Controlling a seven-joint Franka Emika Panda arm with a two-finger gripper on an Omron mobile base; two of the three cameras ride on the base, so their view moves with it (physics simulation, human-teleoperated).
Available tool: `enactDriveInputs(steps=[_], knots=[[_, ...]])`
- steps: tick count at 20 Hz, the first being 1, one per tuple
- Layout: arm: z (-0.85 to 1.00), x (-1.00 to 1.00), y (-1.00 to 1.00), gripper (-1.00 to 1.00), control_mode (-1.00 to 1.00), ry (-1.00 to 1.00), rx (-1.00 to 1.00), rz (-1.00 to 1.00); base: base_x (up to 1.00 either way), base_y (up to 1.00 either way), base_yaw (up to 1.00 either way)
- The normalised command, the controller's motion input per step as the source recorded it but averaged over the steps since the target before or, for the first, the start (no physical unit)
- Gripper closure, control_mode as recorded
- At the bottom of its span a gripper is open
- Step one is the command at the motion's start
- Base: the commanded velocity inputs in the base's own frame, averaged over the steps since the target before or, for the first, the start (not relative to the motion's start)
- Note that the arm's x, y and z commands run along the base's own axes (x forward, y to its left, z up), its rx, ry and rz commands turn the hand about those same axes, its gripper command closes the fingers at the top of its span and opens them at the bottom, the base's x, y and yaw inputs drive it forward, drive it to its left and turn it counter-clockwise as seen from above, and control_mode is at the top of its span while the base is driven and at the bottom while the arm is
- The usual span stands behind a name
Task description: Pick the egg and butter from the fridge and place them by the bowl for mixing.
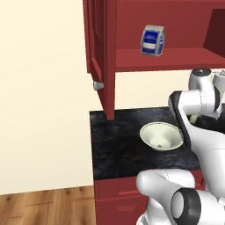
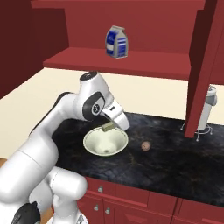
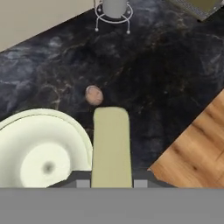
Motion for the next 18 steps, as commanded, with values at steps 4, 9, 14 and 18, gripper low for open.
enactDriveInputs(steps=[4, 9, 14, 18], knots=[[-0.16, -0.23, -0.41, 1.0, -1.0, 0.05, 0.14, -0.13, 0.0, 0.0, 0.0], [-0.4, -0.29, -0.17, 1.0, -1.0, -0.07, 0.12, -0.02, 0.0, 0.0, 0.0], [-0.48, -0.08, -0.06, 1.0, -1.0, -0.13, 0.08, -0.02, 0.0, 0.0, 0.0], [-0.4, 0.04, -0.05, 1.0, -1.0, 0.0, 0.07, -0.07, 0.0, 0.0, 0.0]])
